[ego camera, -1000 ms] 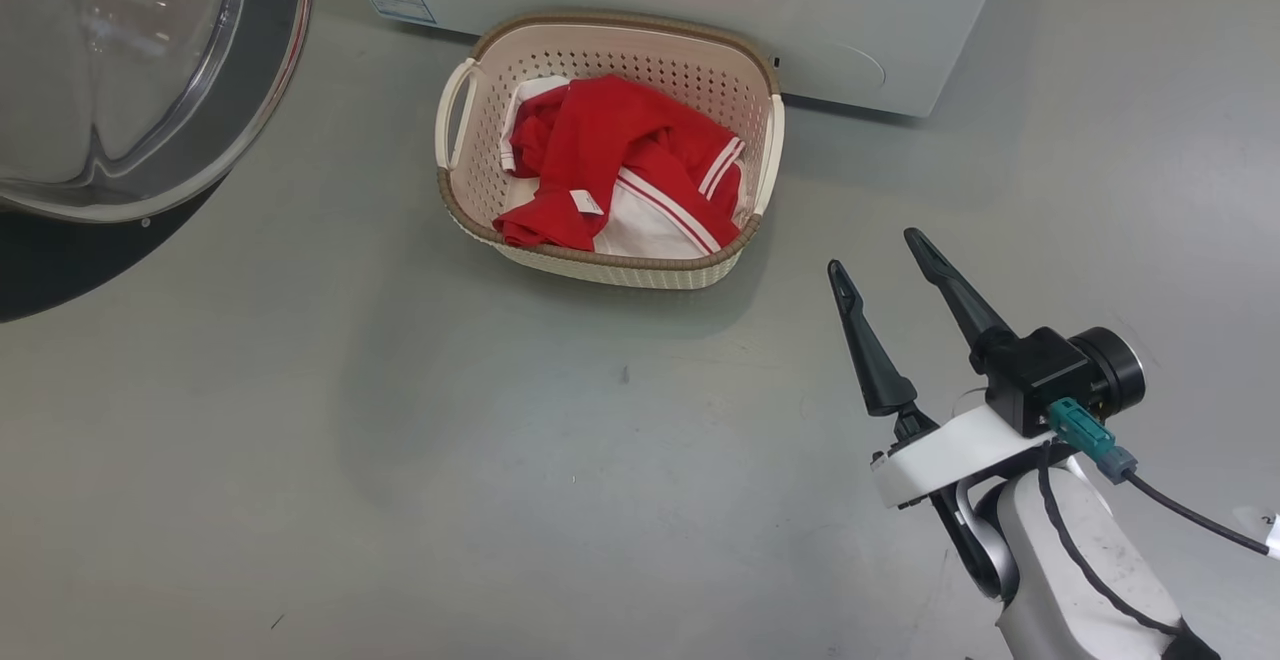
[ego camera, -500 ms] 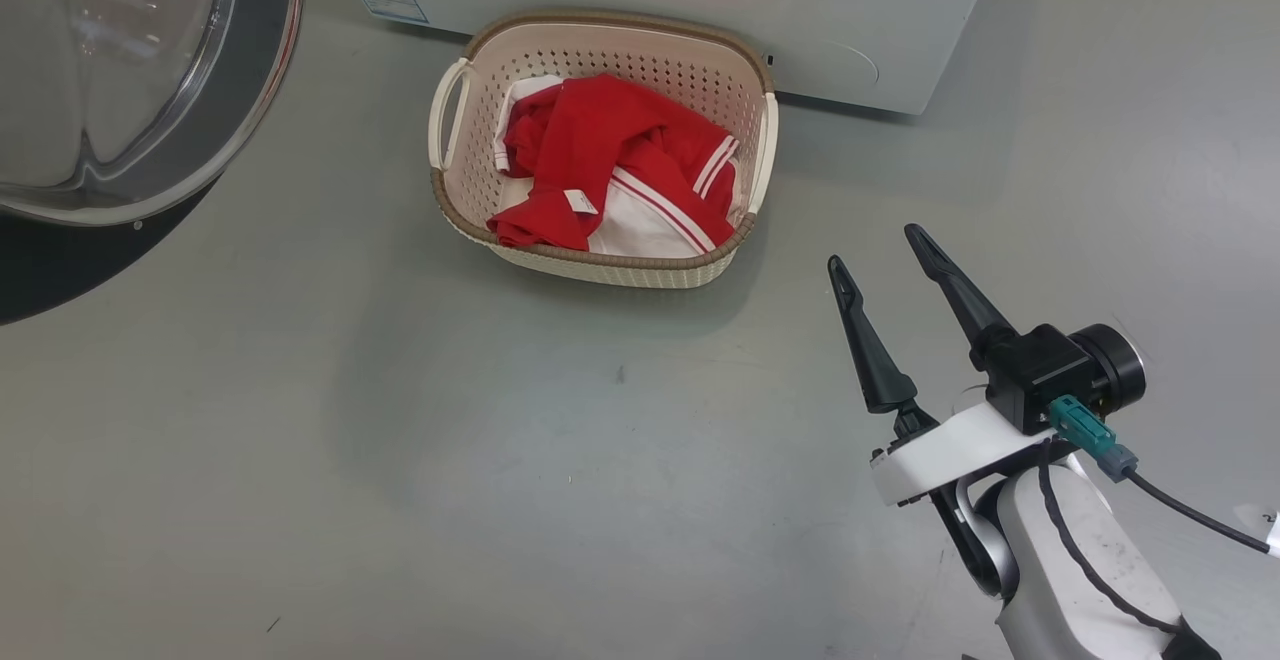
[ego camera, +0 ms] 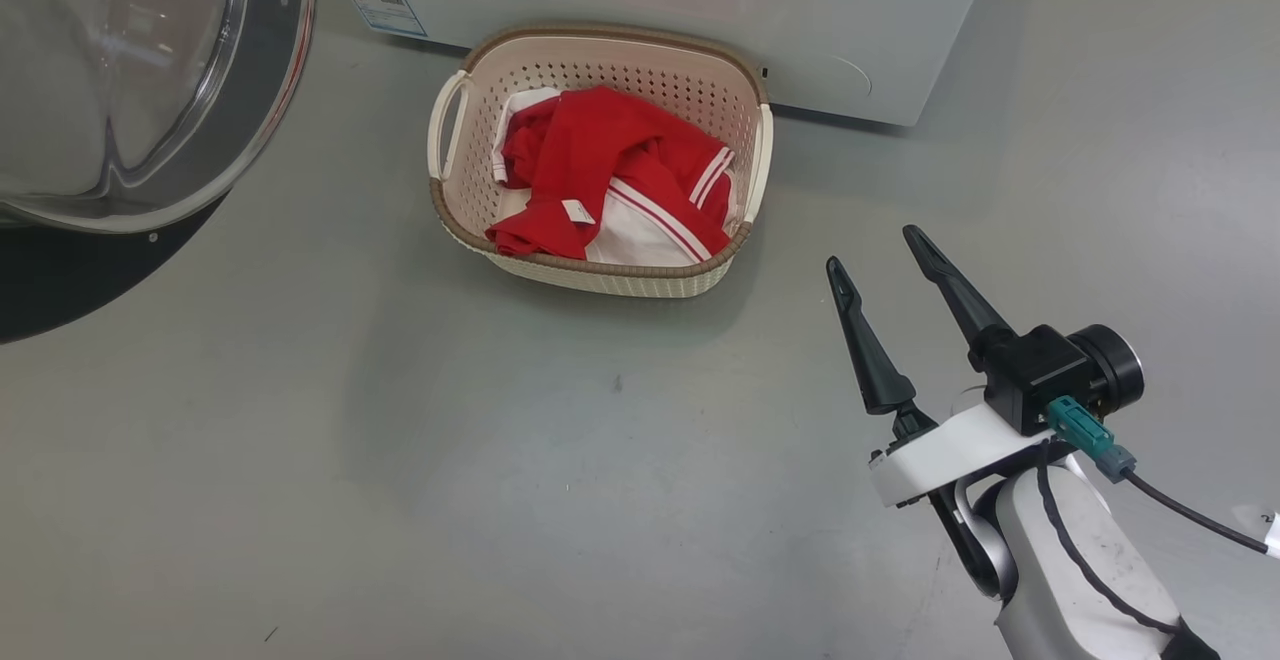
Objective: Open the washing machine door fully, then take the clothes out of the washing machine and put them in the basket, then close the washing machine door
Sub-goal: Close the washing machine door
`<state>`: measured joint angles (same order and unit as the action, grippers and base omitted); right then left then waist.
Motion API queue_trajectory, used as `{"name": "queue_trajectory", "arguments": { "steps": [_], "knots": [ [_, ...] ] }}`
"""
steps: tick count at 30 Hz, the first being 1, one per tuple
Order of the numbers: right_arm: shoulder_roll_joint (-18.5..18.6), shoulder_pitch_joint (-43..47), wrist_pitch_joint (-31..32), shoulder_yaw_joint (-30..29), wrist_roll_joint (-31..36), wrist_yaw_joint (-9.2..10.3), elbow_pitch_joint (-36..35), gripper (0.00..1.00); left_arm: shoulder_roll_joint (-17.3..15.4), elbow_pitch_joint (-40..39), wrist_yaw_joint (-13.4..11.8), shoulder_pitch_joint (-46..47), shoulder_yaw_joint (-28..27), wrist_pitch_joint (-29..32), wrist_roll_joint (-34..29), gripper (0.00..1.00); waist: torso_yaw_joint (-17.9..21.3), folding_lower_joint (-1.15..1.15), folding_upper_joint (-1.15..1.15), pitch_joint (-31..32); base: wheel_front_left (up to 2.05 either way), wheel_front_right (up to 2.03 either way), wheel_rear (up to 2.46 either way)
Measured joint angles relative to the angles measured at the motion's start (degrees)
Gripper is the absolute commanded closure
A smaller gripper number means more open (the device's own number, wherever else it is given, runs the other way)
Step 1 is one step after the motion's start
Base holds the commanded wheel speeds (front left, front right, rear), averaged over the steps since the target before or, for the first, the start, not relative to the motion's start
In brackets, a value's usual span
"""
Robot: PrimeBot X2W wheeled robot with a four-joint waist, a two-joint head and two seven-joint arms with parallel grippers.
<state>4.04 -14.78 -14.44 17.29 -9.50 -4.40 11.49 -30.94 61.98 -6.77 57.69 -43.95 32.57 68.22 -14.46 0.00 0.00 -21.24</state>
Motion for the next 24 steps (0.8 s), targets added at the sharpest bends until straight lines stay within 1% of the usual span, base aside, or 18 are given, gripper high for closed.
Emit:
{"name": "queue_trajectory", "arguments": {
  "steps": [5,9,11,17,24],
  "knots": [
    [0.0,0.0,0.0,0.0,0.0,0.0,0.0,0.0,-0.2,0.5,0.2,0.0,1.2,3.4,0.0,1.0,-0.2,0.0,0.0,0.2,0.0,0.0,0.0],
    [0.0,0.0,0.0,-0.1,0.0,0.0,0.0,0.0,-0.1,1.0,1.6,0.1,2.6,6.7,-0.2,1.0,-0.4,0.0,0.0,0.4,0.0,0.0,0.0],
    [0.0,0.0,0.0,-0.2,0.0,0.0,0.0,0.0,-0.1,1.2,2.0,0.0,2.8,7.2,-0.4,1.0,-0.4,0.0,0.0,0.4,0.0,0.0,0.0],
    [-0.1,0.0,0.0,-0.7,-0.1,0.01,0.0,0.0,0.3,1.9,4.3,-0.1,4.9,12.1,-1.0,1.0,-0.9,0.0,0.0,1.1,0.0,0.0,0.0],
    [-0.2,0.1,0.0,-1.2,-0.6,0.01,0.0,0.0,1.9,1.9,7.9,-1.0,8.0,18.2,-2.2,1.0,-1.5,0.0,0.0,2.5,0.0,0.0,0.0]
  ]
}}
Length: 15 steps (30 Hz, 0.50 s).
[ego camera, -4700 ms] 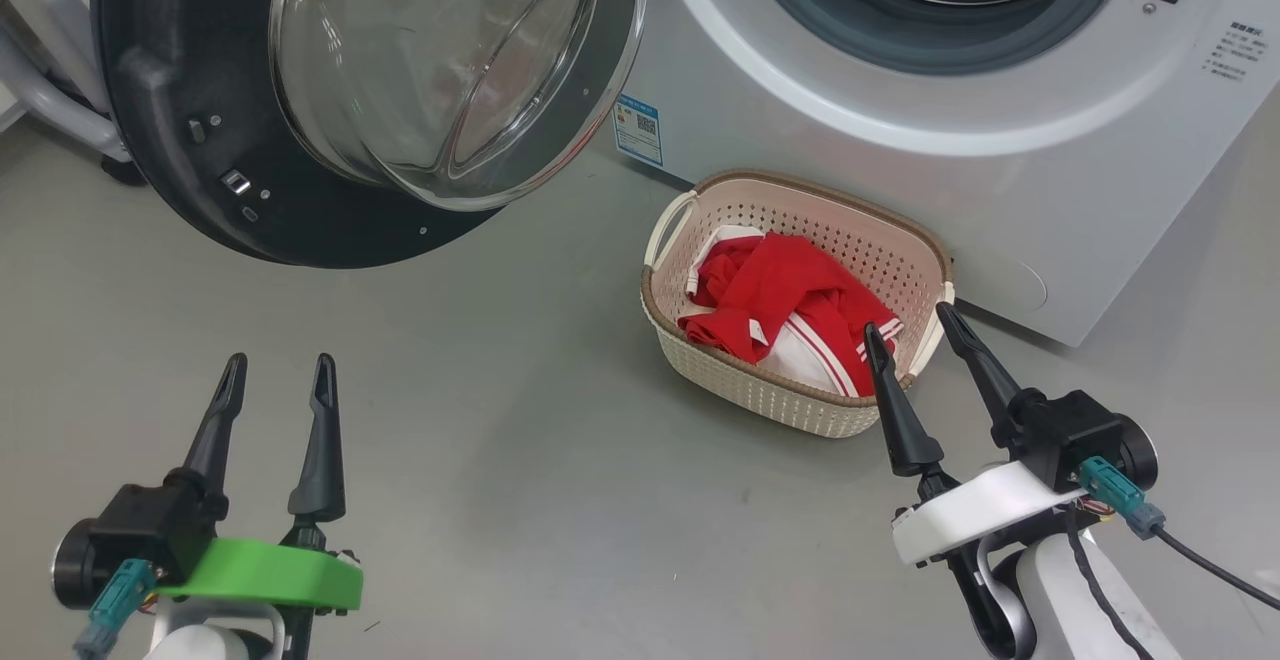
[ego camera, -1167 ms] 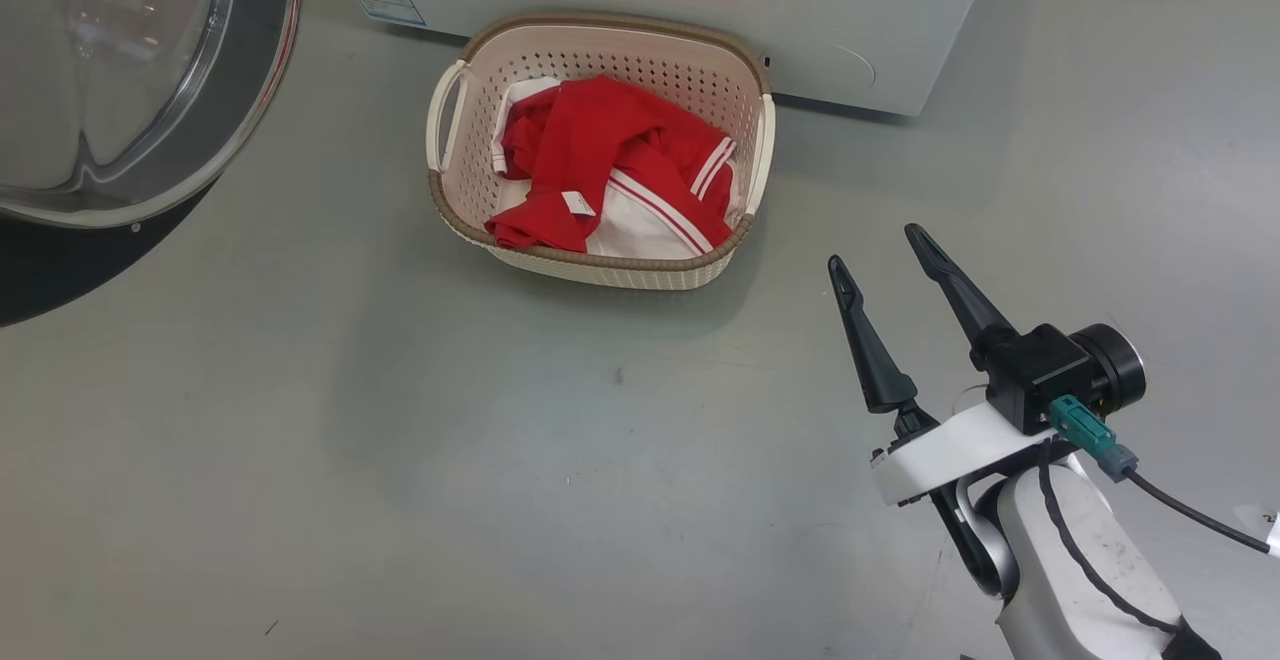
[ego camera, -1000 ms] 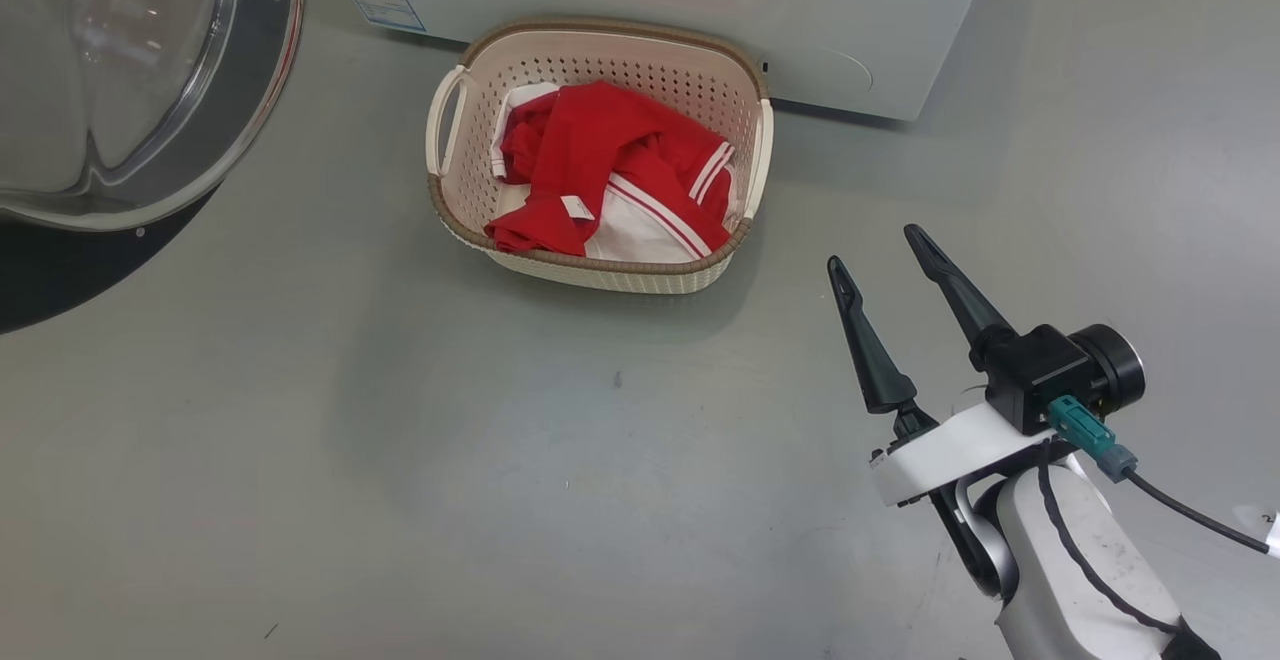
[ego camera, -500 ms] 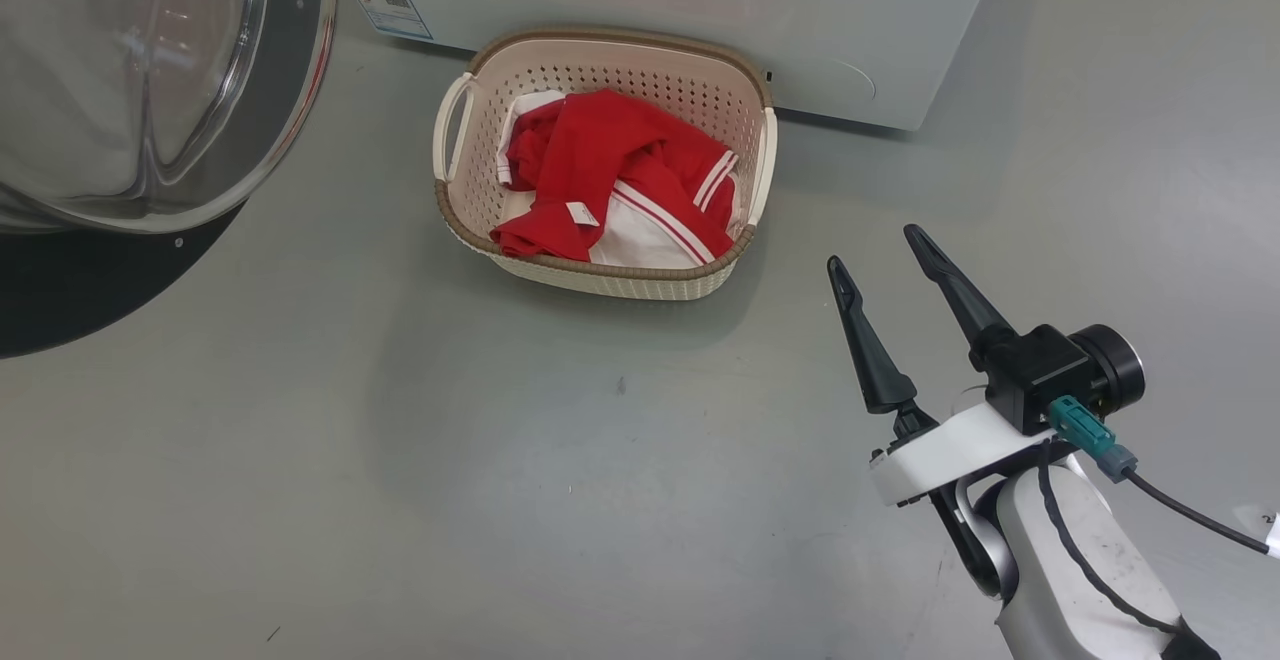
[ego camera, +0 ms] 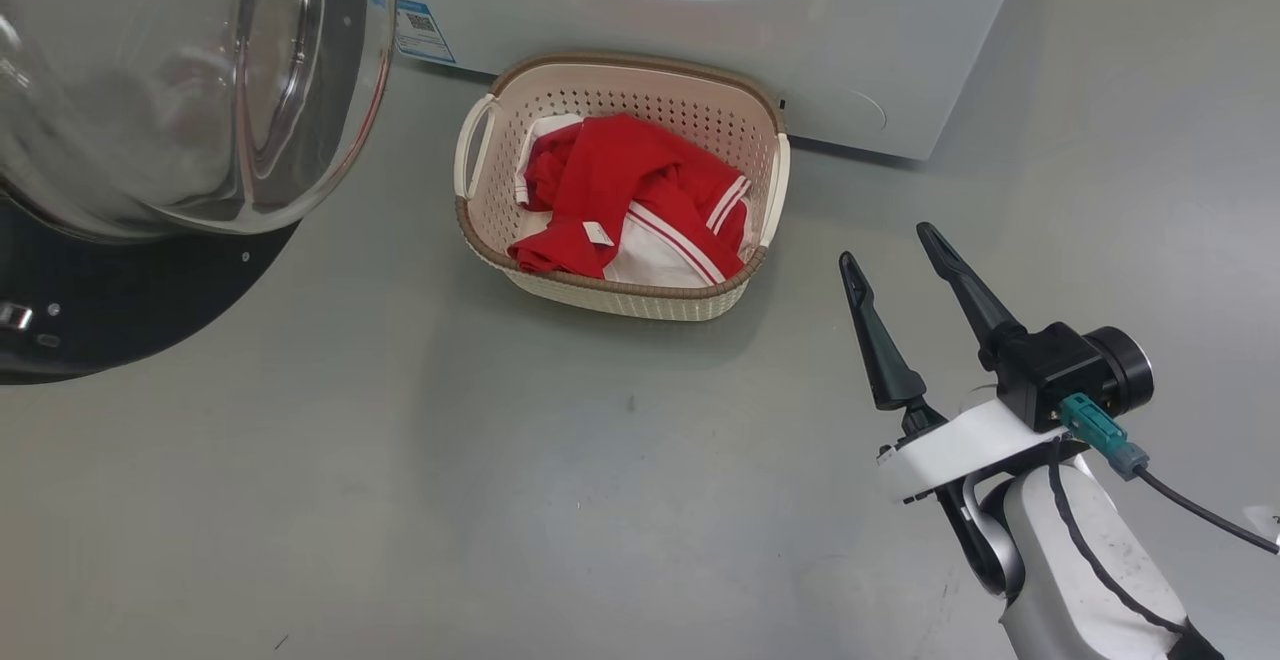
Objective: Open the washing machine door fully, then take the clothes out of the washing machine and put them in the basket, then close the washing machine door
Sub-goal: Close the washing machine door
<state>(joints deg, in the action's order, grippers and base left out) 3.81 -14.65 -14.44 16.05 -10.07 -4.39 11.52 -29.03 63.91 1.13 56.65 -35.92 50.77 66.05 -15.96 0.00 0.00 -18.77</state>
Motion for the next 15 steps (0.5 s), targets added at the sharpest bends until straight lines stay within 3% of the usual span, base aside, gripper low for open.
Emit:
{"name": "queue_trajectory", "arguments": {
  "steps": [7,15],
  "knots": [
    [-0.1,0.4,0.0,-0.1,-0.5,-0.01,0.1,0.0,1.6,-0.3,3.8,-2.1,2.2,5.5,-0.2,1.0,-0.4,0.0,0.0,1.8,0.0,0.0,0.0],
    [-0.2,1.3,0.0,-0.2,-0.9,-0.01,0.1,0.0,4.2,-2.6,5.3,-2.9,4.1,12.7,0.2,1.0,-0.7,0.0,0.0,3.5,0.0,0.0,0.0]
  ]
}}
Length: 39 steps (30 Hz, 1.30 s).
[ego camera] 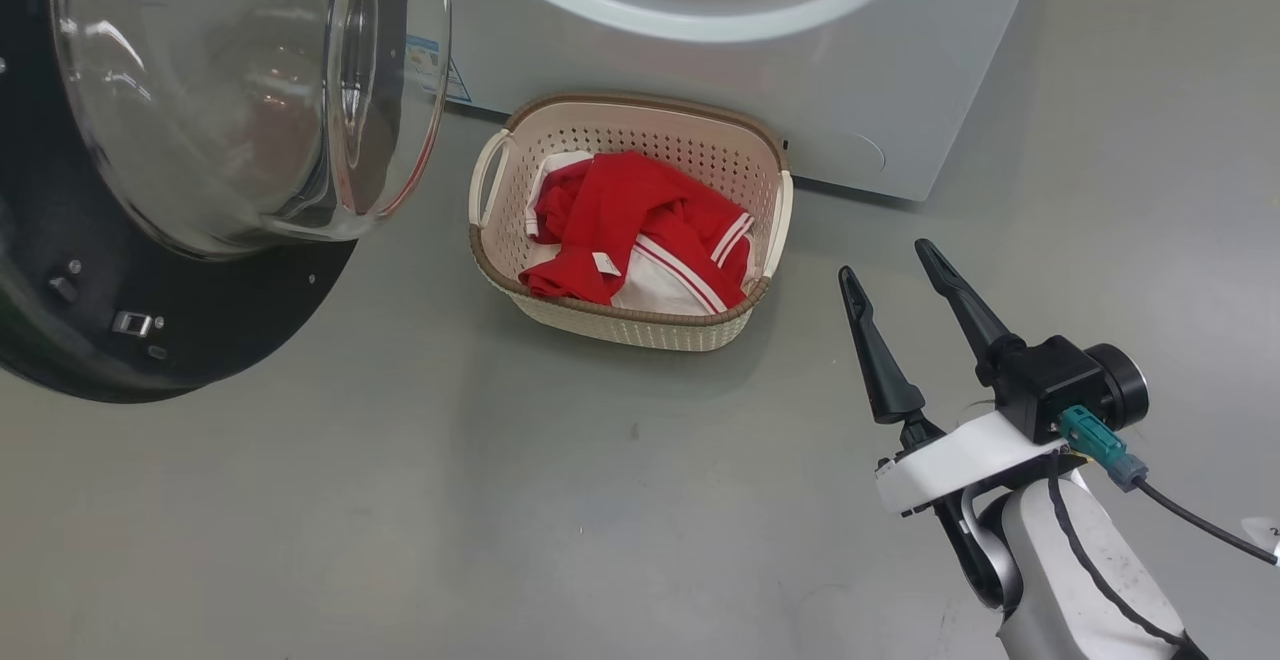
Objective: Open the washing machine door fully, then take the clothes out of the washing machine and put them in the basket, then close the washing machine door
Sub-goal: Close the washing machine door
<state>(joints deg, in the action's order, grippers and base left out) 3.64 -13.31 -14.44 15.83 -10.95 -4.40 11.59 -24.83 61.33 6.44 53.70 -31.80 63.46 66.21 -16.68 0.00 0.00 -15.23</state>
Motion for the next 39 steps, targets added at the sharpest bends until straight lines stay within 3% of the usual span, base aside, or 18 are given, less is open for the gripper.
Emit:
{"name": "queue_trajectory", "arguments": {
  "steps": [12,20,28,39],
  "knots": [
    [-0.1,0.9,0.0,0.0,-0.2,0.02,-0.1,0.0,6.0,-5.9,0.4,-3.0,2.3,7.7,3.2,1.0,0.1,0.0,0.0,0.8,0.0,0.0,0.0],
    [-0.1,1.0,0.0,0.0,-0.4,0.1,-0.2,0.0,10.5,-14.0,0.4,-5.8,4.2,10.5,4.5,1.0,0.5,0.0,0.0,1.2,0.0,0.0,0.0],
    [-0.1,1.0,0.0,0.0,-0.6,0.44,-0.4,0.0,14.0,-21.5,0.4,-9.8,5.4,11.1,6.4,1.0,0.9,0.0,0.0,1.3,0.0,0.0,0.0],
    [-0.2,1.9,0.0,-0.1,-0.7,0.44,-0.4,0.0,14.7,-31.3,0.4,-15.3,6.6,6.3,4.4,1.0,1.1,0.0,0.0,2.3,0.0,0.0,0.0]
  ]
}}
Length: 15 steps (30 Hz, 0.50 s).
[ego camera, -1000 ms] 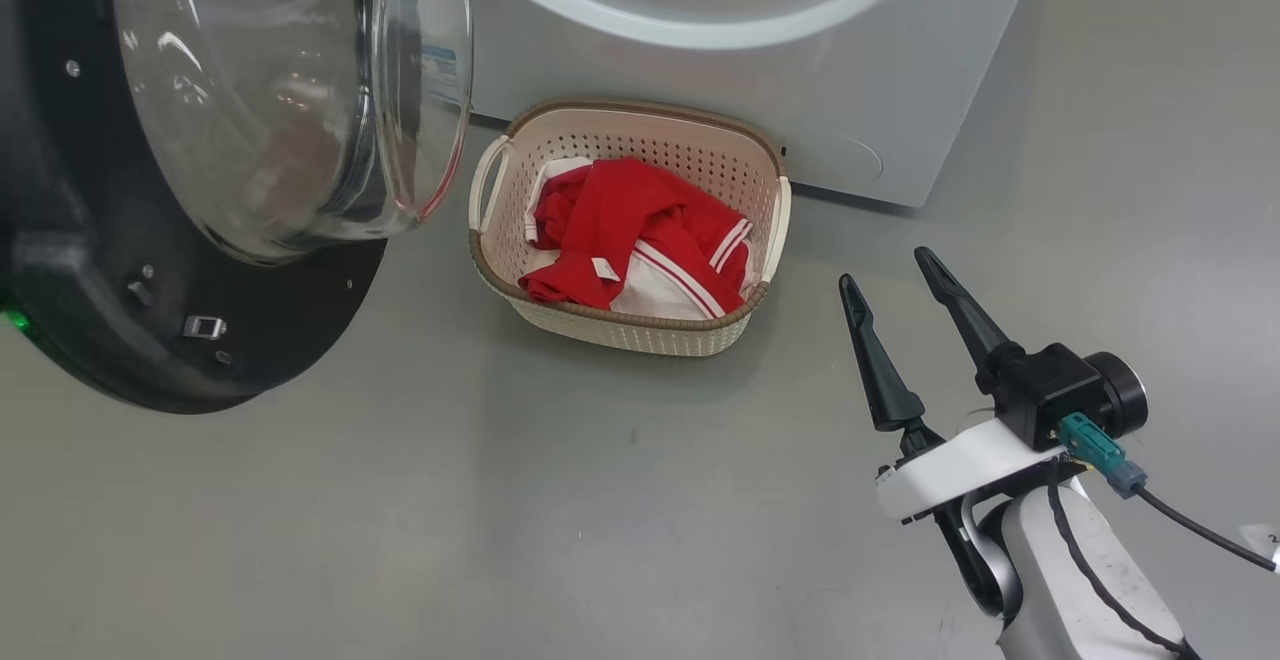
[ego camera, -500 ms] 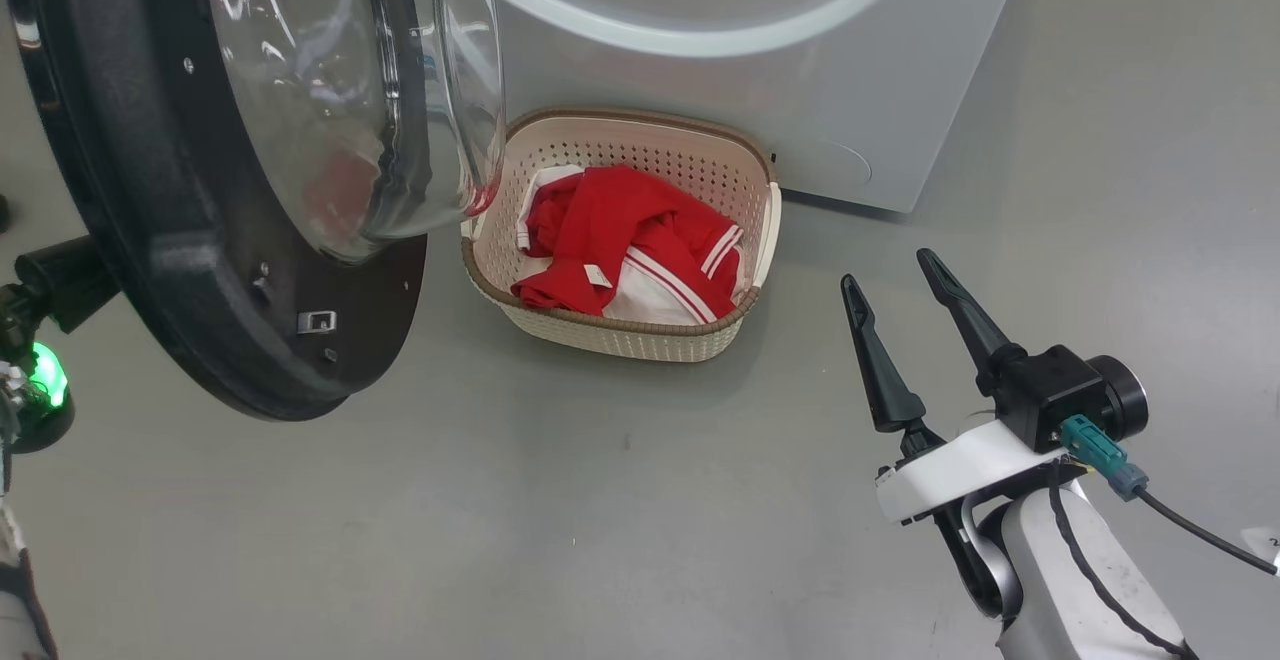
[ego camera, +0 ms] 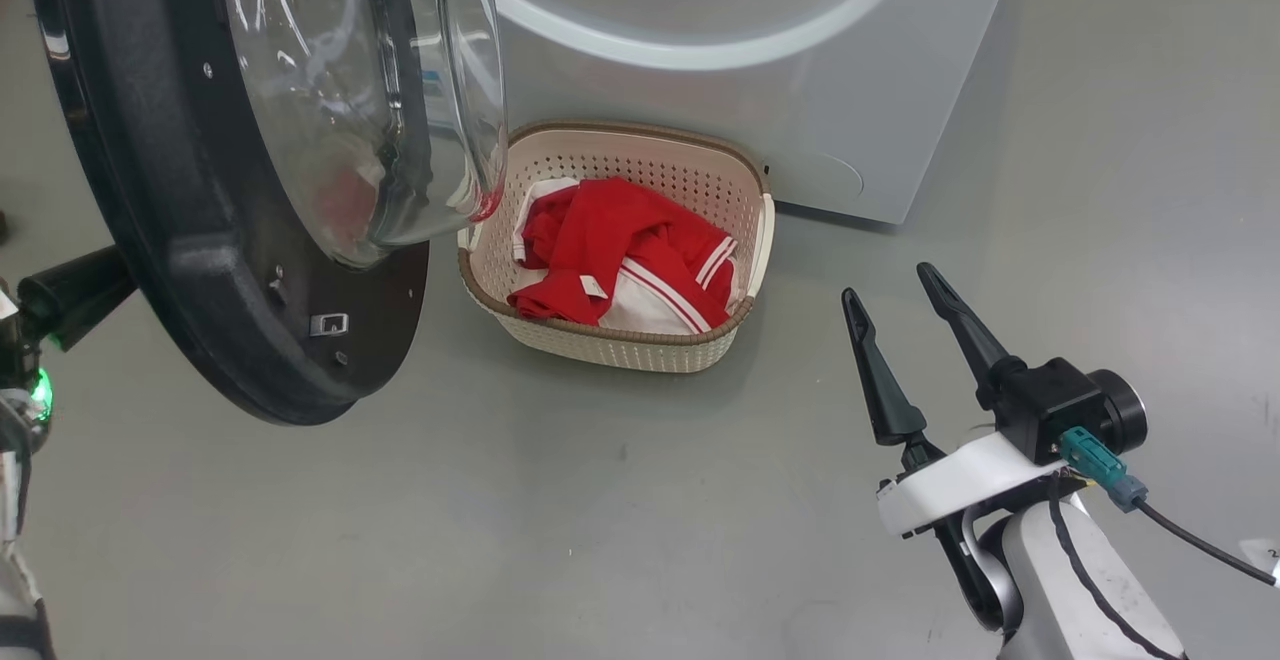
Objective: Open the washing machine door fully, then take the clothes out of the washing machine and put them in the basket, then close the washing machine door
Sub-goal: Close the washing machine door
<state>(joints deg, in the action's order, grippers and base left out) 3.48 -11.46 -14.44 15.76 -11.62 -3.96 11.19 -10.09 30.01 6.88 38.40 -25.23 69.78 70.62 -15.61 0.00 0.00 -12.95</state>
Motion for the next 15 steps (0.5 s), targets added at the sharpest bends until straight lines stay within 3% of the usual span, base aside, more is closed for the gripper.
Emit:
{"name": "queue_trajectory", "arguments": {
  "steps": [6,10,15],
  "knots": [
    [-0.1,0.9,0.0,-0.1,-0.6,0.0,0.2,0.0,-5.3,-9.2,0.0,-5.8,4.4,-7.5,-9.1,1.0,-0.3,0.0,0.0,1.3,0.0,0.0,0.0],
    [-0.1,1.8,0.0,-0.3,-1.6,0.0,0.4,0.0,-6.3,-14.8,0.0,-10.1,7.3,-13.3,-13.0,1.0,-0.6,0.0,0.0,2.4,0.0,0.0,0.0],
    [-0.2,2.8,0.0,-0.3,-2.1,-0.01,0.4,0.0,-9.8,-20.9,0.0,-15.9,10.9,-20.5,-17.4,1.0,-1.0,0.0,0.0,3.8,0.0,0.0,0.0]
  ]
}}
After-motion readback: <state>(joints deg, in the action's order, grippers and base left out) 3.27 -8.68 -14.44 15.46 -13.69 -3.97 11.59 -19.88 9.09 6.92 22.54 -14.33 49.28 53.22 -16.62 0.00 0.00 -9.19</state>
